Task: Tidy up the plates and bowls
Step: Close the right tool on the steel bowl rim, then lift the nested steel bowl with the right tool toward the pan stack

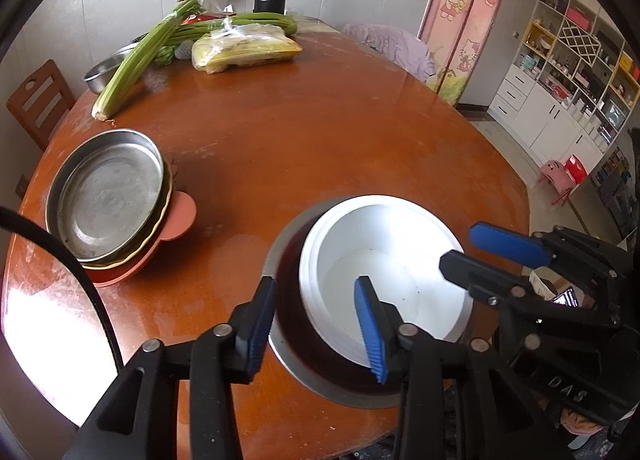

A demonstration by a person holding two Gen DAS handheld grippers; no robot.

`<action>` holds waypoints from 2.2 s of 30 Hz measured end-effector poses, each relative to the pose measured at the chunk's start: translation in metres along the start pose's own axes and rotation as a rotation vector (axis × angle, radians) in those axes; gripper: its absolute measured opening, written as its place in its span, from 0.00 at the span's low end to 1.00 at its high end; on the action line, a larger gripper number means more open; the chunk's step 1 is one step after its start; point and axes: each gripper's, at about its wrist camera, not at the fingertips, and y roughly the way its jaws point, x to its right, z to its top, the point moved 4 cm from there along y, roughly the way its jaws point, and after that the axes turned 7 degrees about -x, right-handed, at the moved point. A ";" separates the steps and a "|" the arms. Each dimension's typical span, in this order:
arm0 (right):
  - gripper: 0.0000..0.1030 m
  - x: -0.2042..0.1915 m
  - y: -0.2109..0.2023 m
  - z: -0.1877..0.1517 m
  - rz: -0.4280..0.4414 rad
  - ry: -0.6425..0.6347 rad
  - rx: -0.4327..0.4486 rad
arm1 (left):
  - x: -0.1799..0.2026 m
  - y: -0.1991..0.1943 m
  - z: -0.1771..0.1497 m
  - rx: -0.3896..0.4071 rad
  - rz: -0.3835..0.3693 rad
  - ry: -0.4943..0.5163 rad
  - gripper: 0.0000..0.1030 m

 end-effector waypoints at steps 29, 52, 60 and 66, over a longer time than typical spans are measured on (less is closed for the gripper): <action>0.49 0.008 0.045 -0.017 0.110 0.068 -0.162 | -0.017 0.049 -0.003 -0.125 -0.165 -0.121 0.52; 0.47 -0.050 0.037 0.066 0.169 -0.020 -0.050 | -0.080 -0.015 0.039 0.055 -0.040 -0.152 0.49; 0.47 -0.090 0.040 0.107 0.198 -0.075 -0.006 | -0.124 -0.043 0.056 0.122 0.000 -0.191 0.49; 0.47 -0.114 0.046 0.131 0.211 -0.108 0.010 | -0.152 -0.055 0.063 0.156 0.019 -0.213 0.49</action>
